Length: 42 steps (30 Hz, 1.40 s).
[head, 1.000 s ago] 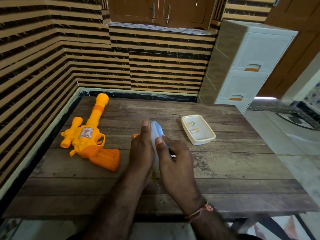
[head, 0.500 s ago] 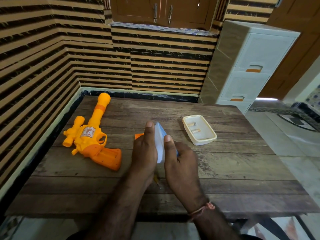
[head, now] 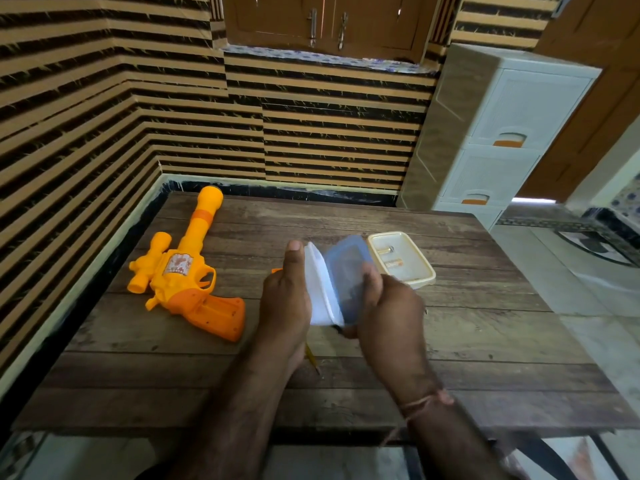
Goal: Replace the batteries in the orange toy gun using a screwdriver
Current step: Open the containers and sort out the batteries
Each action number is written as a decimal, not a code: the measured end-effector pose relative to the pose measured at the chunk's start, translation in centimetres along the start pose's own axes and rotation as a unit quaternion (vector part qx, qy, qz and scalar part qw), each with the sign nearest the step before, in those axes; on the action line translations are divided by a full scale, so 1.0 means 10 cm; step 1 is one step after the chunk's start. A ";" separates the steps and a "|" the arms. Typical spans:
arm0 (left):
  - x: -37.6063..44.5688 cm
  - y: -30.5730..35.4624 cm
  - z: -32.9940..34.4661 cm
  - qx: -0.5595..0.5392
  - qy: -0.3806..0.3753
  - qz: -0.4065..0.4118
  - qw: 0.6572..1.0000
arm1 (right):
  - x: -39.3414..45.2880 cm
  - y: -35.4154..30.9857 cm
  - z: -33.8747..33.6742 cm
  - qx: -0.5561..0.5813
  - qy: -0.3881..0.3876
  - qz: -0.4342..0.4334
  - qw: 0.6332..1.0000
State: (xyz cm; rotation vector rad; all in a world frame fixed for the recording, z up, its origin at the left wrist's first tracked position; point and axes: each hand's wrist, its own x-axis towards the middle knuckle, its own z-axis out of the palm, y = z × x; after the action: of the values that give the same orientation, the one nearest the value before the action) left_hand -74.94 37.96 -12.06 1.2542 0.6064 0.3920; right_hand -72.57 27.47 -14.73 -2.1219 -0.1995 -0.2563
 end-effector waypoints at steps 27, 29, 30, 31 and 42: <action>0.21 -0.25 -0.08 -0.077 0.102 -0.103 0.986 | -0.17 -0.13 0.11 0.338 -0.113 0.171 0.919; 0.22 -0.25 -0.08 -0.105 0.072 -0.140 0.982 | -0.16 -0.13 0.10 0.346 -0.139 0.167 0.913; 0.21 -0.26 -0.08 -0.106 0.051 -0.150 0.982 | -0.15 -0.13 0.10 0.348 -0.146 0.164 0.911; 0.21 -0.27 -0.08 -0.094 0.025 -0.151 0.984 | -0.14 -0.14 0.09 0.347 -0.150 0.163 0.911; 0.50 -0.19 -0.40 -0.027 0.072 -0.074 0.994 | 0.20 0.36 -0.13 -0.121 -0.046 0.030 0.991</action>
State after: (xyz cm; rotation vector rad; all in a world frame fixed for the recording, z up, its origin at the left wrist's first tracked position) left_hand -73.61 43.42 -15.72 1.1275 0.8023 0.3750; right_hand -69.92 24.52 -16.44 -2.3794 -0.1656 -0.1535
